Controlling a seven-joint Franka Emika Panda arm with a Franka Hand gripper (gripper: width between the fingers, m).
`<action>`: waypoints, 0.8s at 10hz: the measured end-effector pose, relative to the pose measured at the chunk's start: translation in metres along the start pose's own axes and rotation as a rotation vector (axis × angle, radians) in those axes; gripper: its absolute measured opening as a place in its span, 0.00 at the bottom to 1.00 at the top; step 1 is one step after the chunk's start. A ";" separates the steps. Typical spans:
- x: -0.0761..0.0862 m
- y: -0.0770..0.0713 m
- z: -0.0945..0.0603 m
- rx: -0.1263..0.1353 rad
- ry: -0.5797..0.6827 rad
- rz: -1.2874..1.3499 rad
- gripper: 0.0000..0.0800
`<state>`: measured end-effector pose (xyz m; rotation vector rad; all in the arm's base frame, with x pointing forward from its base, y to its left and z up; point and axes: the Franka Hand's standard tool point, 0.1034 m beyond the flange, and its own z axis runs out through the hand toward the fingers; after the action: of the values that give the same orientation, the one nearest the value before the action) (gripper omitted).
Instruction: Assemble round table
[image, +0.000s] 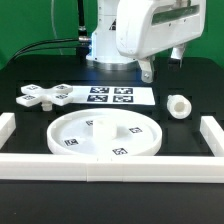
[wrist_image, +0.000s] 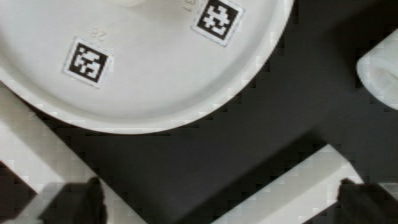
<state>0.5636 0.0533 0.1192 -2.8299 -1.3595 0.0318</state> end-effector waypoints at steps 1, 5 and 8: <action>0.000 0.000 0.000 0.000 0.000 0.000 0.81; 0.000 0.000 0.000 0.000 0.000 0.000 0.81; 0.000 0.000 0.000 0.000 0.000 0.000 0.81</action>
Offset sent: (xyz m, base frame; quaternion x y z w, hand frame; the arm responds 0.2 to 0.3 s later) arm 0.0000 0.0000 0.0000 0.0000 0.0000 0.0000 1.0000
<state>0.5636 0.0532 0.1192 -2.8300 -1.3592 0.0320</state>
